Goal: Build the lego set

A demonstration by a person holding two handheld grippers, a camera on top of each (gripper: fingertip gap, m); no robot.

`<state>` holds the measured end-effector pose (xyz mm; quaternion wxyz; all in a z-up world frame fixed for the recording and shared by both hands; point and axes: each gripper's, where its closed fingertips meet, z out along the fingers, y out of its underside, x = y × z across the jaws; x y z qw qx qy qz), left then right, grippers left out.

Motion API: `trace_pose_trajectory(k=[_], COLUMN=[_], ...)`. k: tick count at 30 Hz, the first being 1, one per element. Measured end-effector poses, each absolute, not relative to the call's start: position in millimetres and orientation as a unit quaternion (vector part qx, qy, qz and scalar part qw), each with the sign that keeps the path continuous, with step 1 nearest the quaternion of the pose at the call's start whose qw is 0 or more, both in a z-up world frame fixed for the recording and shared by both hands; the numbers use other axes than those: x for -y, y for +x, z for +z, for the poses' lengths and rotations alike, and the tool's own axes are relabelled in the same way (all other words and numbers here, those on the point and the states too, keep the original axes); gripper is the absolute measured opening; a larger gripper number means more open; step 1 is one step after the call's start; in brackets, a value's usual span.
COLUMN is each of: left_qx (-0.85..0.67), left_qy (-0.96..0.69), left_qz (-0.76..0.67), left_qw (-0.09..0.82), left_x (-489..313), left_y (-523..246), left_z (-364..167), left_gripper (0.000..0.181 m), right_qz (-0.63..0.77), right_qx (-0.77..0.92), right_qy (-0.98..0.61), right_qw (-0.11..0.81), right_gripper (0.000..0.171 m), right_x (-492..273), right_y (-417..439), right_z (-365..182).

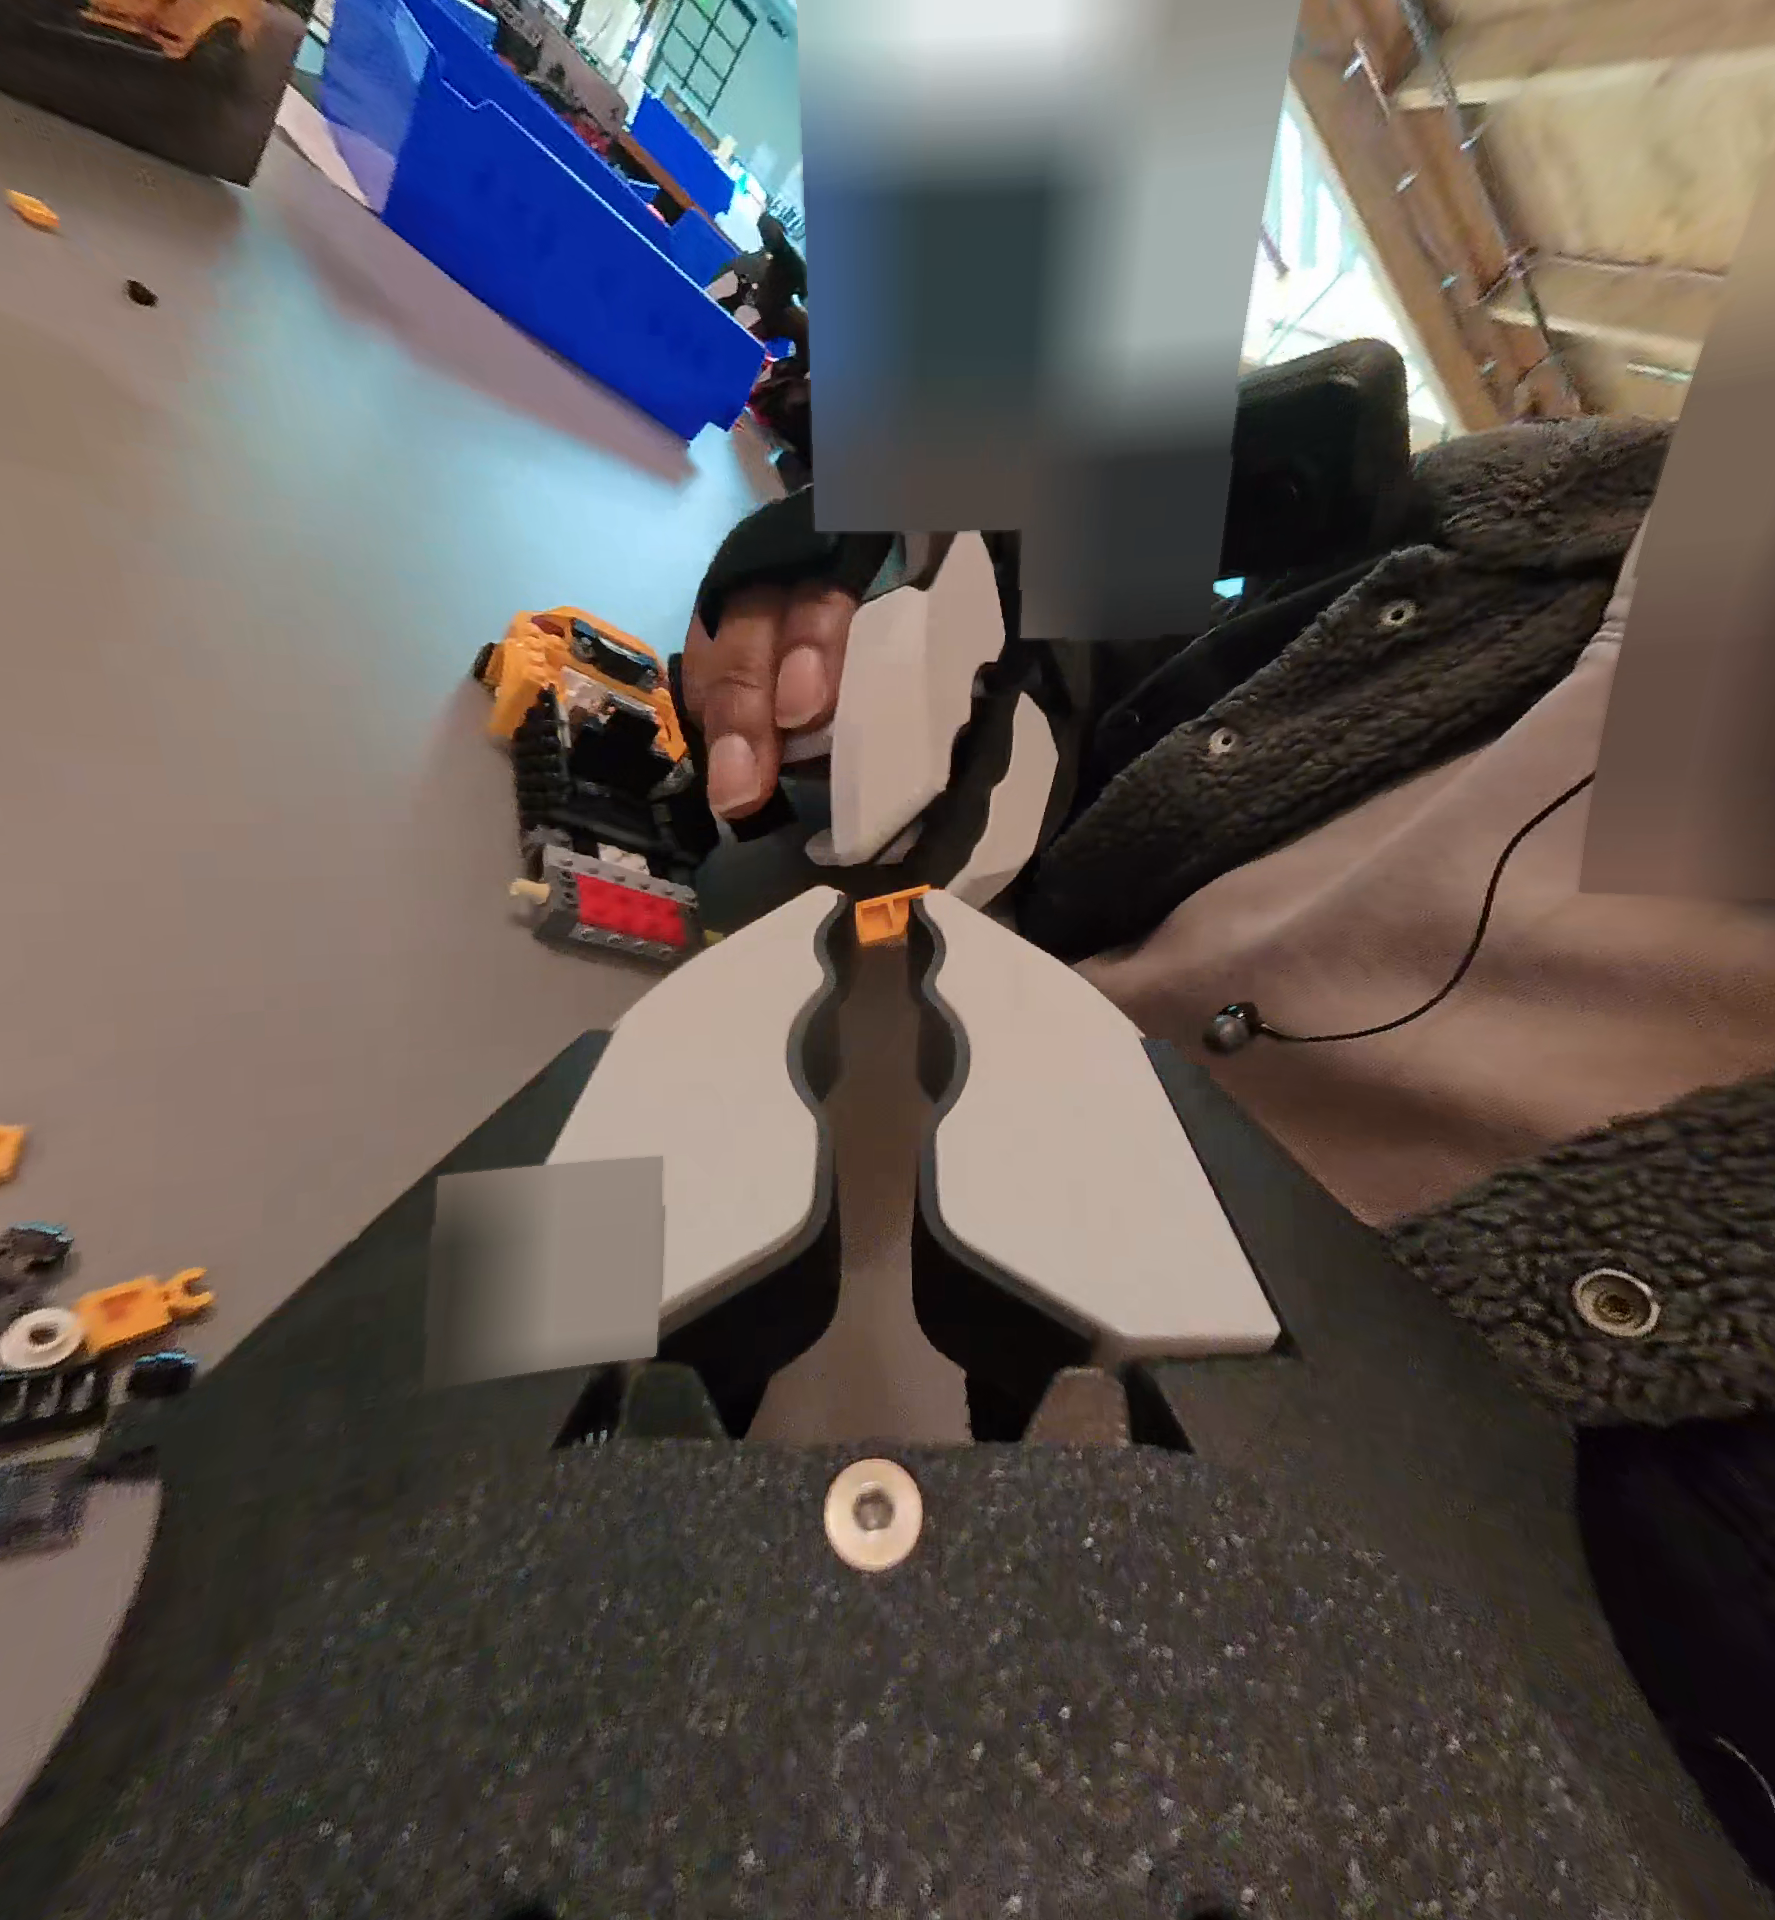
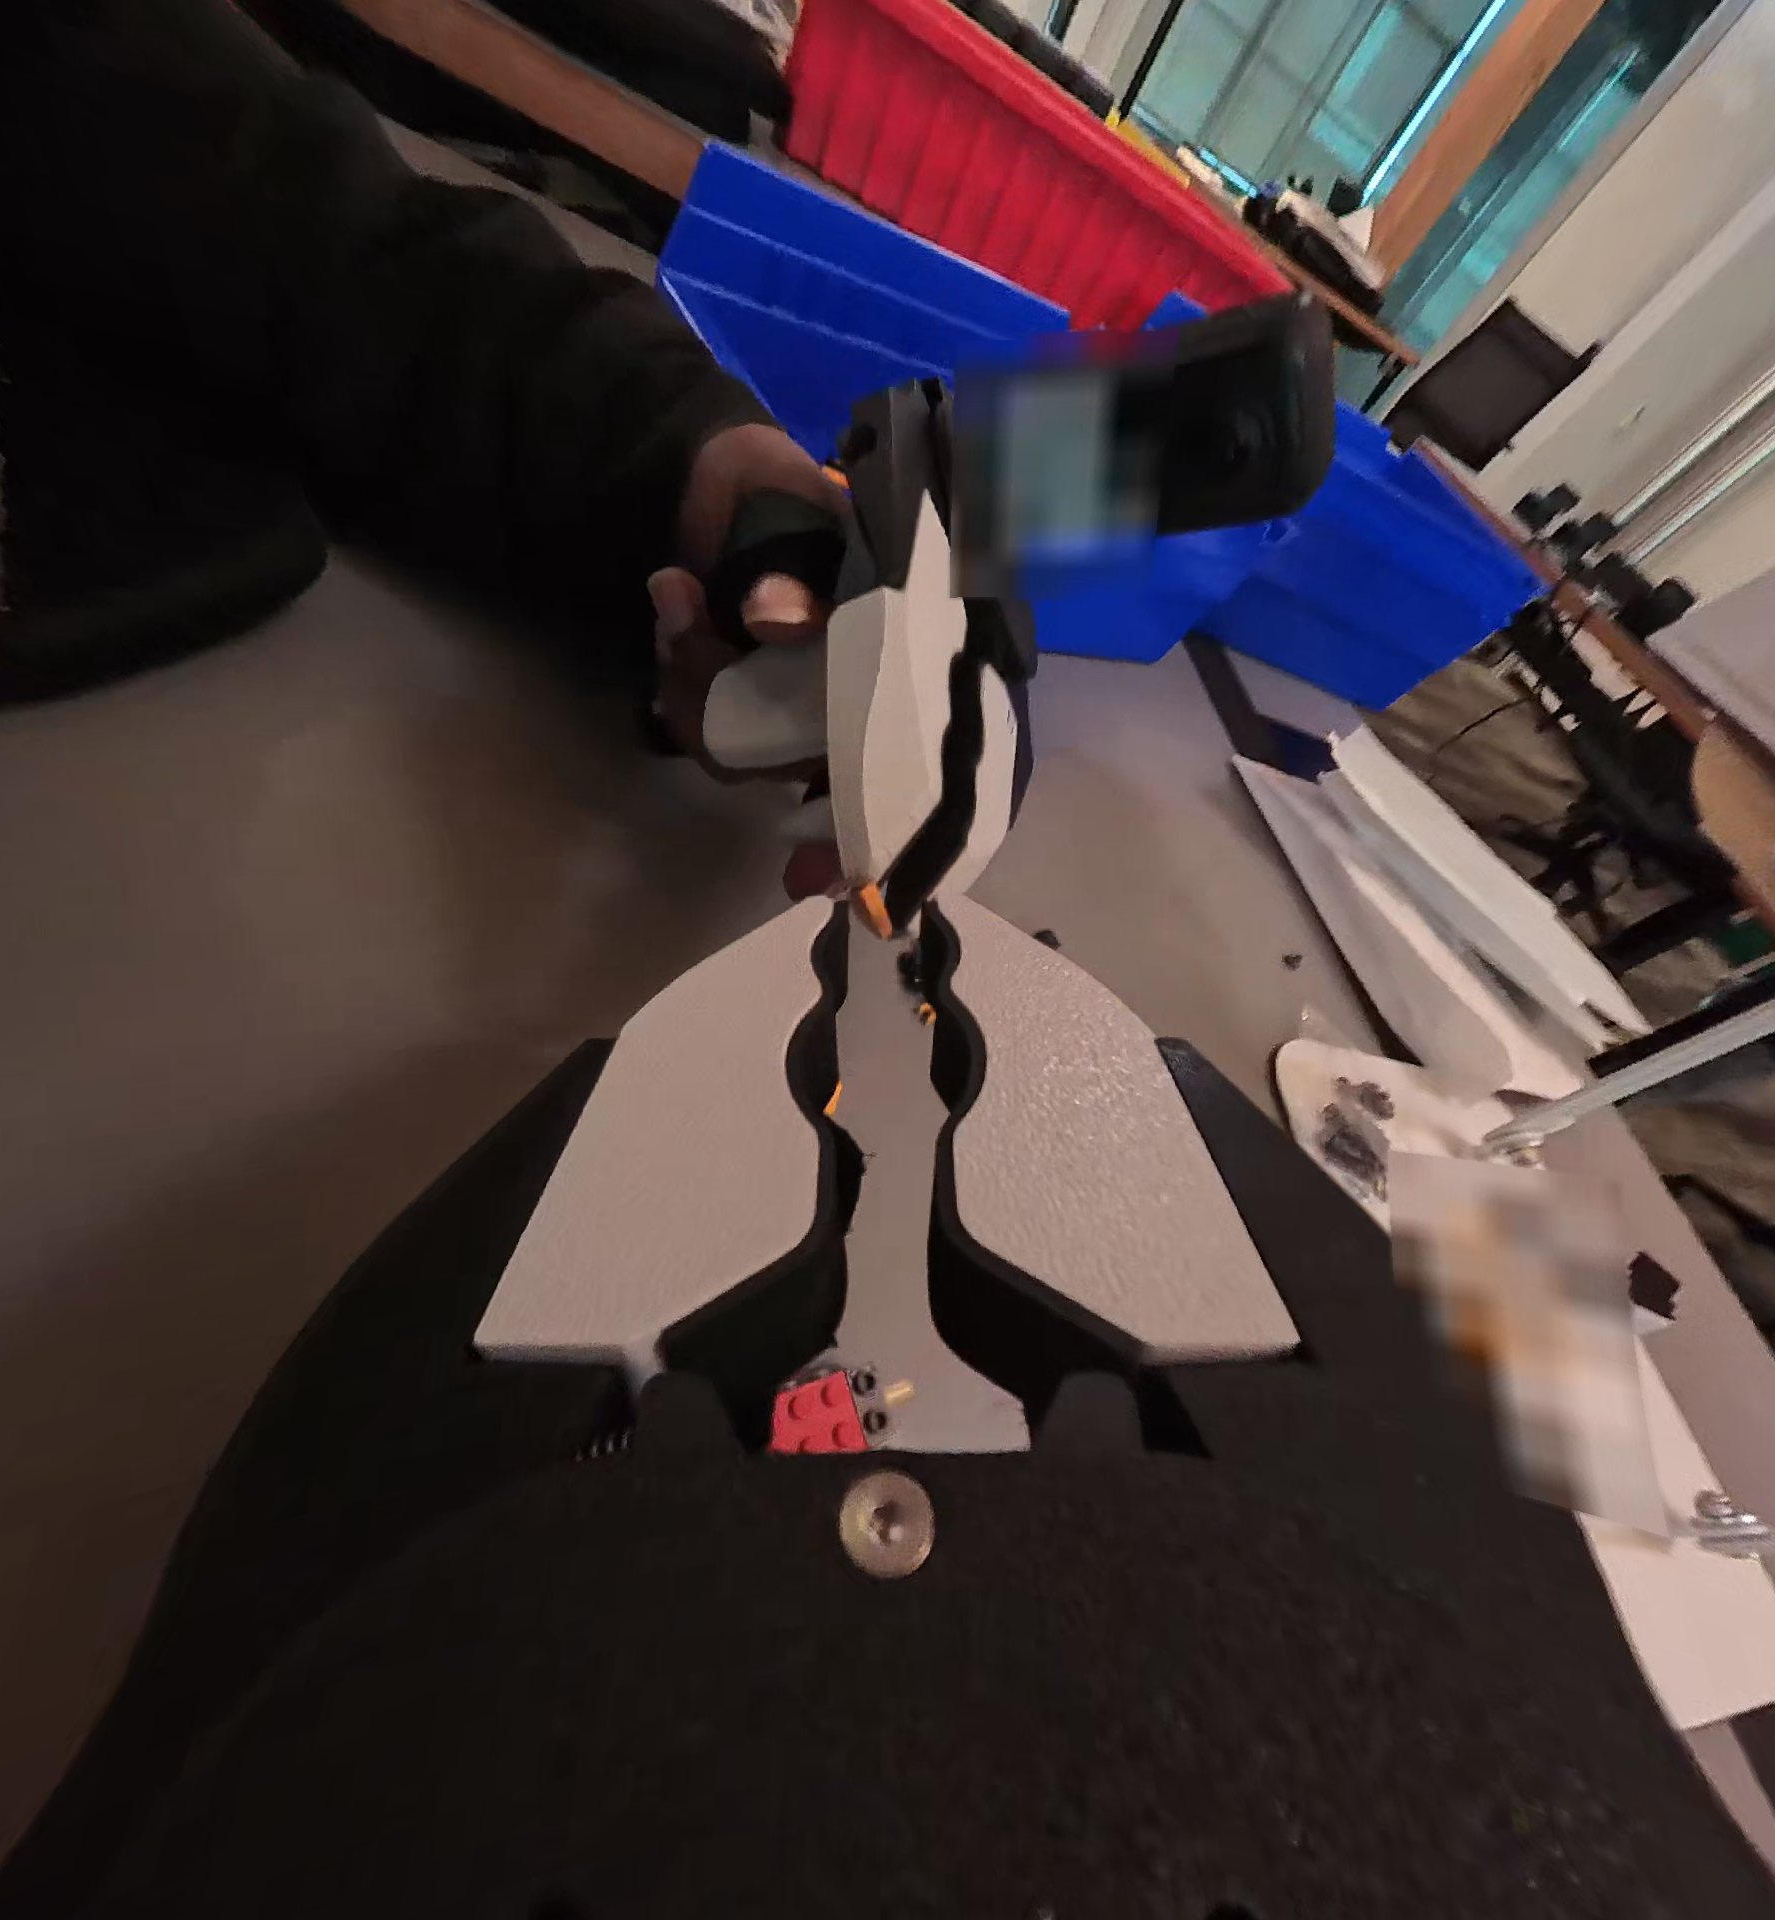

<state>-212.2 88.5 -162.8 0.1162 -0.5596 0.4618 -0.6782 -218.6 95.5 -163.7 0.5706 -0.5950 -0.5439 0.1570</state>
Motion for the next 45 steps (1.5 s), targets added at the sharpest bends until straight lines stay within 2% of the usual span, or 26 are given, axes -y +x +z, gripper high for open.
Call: trace_pose_trajectory(k=[5, 9, 17, 22, 27, 33, 45], left_qx=[-0.454, -0.453, -0.560, -0.594, -0.563, -0.403, -0.457], left_qy=[-0.559, -0.555, -0.560, -0.561, -0.596, -0.726, -0.769], left_qz=[-0.686, -0.690, -0.568, -0.522, -0.539, -0.556, -0.444], left_qw=[0.103, 0.102, 0.224, 0.247, 0.196, 0.041, 0.045], left_x=[-87, -86, -87, -83, -87, -119, -116], left_y=[-211, -212, -211, -208, -209, -224, -232], left_z=[-163, -161, -169, -175, -184, -227, -252], left_gripper=[0.009, 0.007, 0.008, 0.003, 0.002, 0.002, 0.003], right_qz=[0.157, 0.212, 0.419, 0.448, 0.446, 0.415, 0.397], right_qx=[0.554, 0.529, 0.401, 0.380, 0.363, 0.333, 0.341], right_qy=[-0.589, -0.615, -0.689, -0.709, -0.730, -0.756, -0.768], right_qw=[0.567, 0.545, 0.435, 0.390, 0.370, 0.382, 0.369], right_gripper=[0.005, 0.003, 0.003, 0.003, 0.004, 0.008, 0.007], right_x=[-92, -91, -92, -91, -96, -116, -115], right_y=[-221, -220, -217, -218, -215, -191, -190], right_z=[-165, -165, -161, -169, -178, -181, -188])
